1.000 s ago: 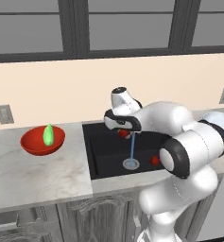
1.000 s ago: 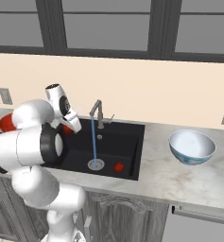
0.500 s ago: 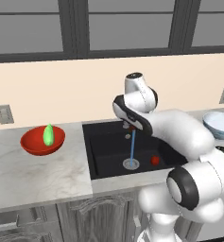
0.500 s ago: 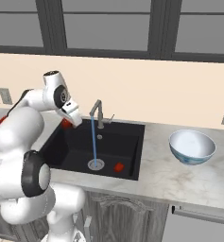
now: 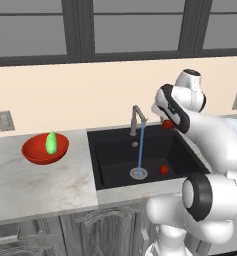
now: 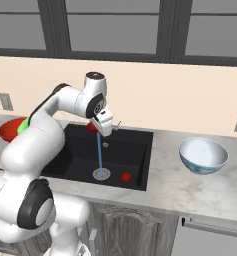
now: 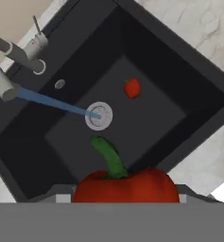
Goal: Pick the bell peppers from the sink and place them in one bowl. Place the corn in the other bowl. Then turn off the sink faucet.
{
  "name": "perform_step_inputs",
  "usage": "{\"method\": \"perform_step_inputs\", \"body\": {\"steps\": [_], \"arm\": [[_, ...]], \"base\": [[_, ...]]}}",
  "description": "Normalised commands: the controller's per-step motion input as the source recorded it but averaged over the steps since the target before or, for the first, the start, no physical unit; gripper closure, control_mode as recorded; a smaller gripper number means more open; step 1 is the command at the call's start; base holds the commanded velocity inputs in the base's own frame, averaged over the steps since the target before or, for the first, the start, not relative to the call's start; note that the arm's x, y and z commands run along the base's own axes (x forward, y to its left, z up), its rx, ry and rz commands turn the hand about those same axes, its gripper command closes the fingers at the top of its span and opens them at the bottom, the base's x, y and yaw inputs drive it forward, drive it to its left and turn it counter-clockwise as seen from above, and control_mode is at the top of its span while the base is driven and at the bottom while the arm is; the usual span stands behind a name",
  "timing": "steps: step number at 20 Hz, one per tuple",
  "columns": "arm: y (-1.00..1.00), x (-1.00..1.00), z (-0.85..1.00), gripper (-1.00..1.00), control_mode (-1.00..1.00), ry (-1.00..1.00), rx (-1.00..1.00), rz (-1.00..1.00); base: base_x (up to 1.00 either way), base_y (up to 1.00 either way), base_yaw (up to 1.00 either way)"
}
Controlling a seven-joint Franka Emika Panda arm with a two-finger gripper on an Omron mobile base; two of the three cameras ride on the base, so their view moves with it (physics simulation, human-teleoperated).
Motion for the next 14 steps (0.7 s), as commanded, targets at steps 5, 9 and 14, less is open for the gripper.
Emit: {"method": "perform_step_inputs", "body": {"steps": [5, 9, 14], "arm": [[-0.79, 0.00, 0.06, 1.00, -1.00, -0.07, 0.20, -0.19], [-0.70, 0.00, 0.00, 1.00, -1.00, -0.05, 0.13, -0.29], [-0.68, 0.06, -0.02, 1.00, -1.00, -0.02, 0.06, -0.32]], "base": [[0.00, 0.00, 0.00], [0.00, 0.00, 0.00], [0.00, 0.00, 0.00]]}}
